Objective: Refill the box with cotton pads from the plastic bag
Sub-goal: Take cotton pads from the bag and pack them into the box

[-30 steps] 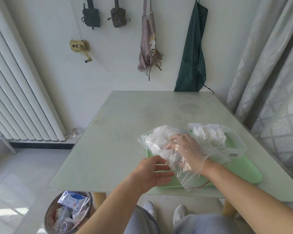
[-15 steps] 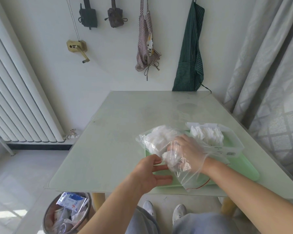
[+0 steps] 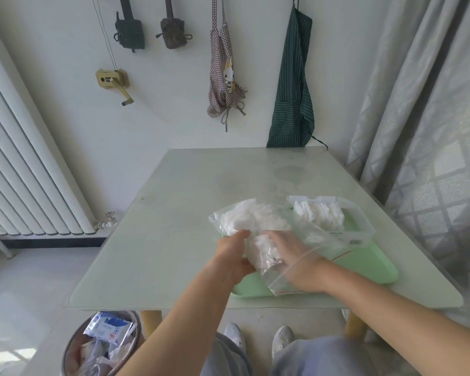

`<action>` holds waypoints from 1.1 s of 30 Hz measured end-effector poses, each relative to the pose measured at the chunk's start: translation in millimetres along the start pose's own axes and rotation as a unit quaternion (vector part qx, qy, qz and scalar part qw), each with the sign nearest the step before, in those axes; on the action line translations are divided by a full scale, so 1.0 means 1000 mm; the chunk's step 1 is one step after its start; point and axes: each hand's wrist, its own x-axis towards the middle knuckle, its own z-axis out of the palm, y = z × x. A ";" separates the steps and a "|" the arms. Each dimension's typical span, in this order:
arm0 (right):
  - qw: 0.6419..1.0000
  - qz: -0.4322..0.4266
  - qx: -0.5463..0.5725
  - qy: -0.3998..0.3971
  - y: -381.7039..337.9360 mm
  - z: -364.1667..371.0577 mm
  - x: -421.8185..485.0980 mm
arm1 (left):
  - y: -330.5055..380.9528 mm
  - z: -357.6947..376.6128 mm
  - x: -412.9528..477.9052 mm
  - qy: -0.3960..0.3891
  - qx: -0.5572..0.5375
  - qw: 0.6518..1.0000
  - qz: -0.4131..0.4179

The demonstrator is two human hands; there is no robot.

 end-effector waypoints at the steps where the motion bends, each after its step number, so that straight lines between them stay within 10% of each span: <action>1: 1.000 0.011 0.021 -0.012 -0.002 -0.002 -0.004 | 0.001 -0.001 0.003 0.005 0.002 1.000 0.011; 10: 0.964 0.098 0.240 -0.065 -0.016 -0.029 -0.048 | 0.016 0.001 0.020 0.096 0.029 0.992 0.082; 17: 0.847 0.145 0.472 -0.194 0.011 -0.067 -0.065 | 0.030 -0.010 -0.001 0.004 0.149 0.987 0.057; 25: 0.793 0.056 0.601 -0.078 0.022 -0.099 -0.065 | 0.042 0.011 -0.030 0.114 0.352 0.895 0.248; 33: 0.784 0.080 0.607 0.104 0.031 -0.100 -0.047 | 0.025 0.068 -0.069 -0.248 0.228 0.915 0.223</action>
